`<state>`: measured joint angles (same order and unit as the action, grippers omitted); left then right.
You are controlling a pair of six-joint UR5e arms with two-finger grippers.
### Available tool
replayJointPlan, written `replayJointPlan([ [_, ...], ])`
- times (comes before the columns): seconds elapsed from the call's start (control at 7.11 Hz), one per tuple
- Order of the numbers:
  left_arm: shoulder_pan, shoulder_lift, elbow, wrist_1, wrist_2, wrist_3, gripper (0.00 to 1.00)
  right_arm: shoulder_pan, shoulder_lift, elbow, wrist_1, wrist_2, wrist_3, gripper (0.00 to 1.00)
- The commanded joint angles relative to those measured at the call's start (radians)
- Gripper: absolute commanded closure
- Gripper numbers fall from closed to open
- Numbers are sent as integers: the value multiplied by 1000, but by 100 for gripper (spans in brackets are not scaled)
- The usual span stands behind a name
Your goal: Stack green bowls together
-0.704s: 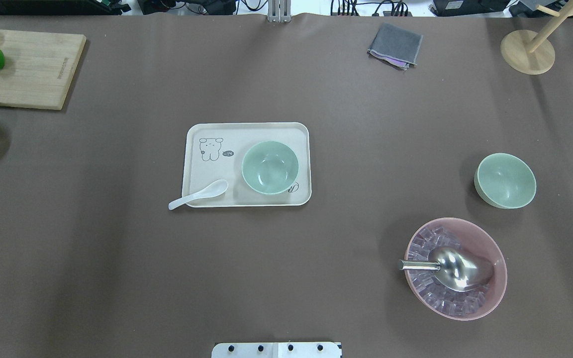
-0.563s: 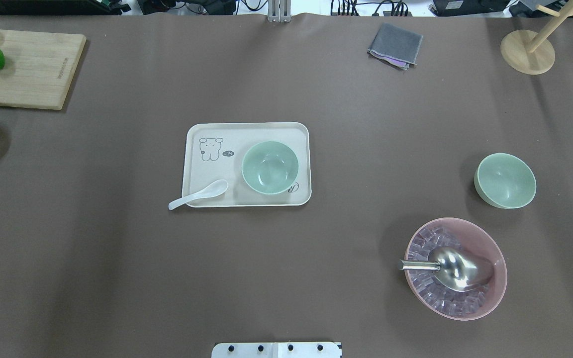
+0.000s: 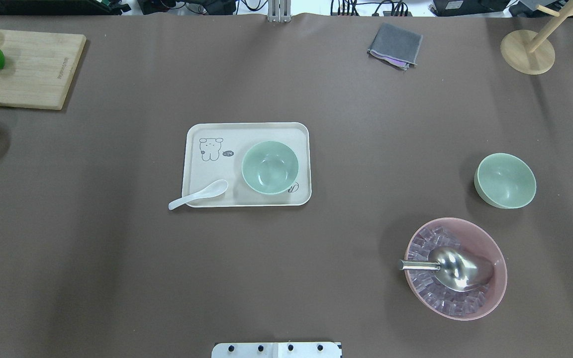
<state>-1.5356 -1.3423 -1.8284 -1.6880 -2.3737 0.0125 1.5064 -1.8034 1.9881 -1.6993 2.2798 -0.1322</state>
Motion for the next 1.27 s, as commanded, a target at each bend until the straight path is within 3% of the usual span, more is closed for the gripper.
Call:
replayJointPlan([
  [0.0, -1, -14, -3, -1, 2, 3, 2, 0, 44, 50, 1, 0, -1, 0],
  [0.28, -29, -81, -14, -12, -1, -2, 2, 0, 103, 46, 117, -16, 3, 0],
  [0.7, -35, -167, 63, -79, 1, -2, 2, 0, 95, 15, 136, 21, -1, 0],
  [0.84, -35, -187, 83, -103, -4, -3, 2, 0, 101, 2, 205, 24, 8, 0],
  [1.13, -29, -249, 145, -144, -2, -25, 2, -18, 108, -2, 222, 23, 139, 0],
])
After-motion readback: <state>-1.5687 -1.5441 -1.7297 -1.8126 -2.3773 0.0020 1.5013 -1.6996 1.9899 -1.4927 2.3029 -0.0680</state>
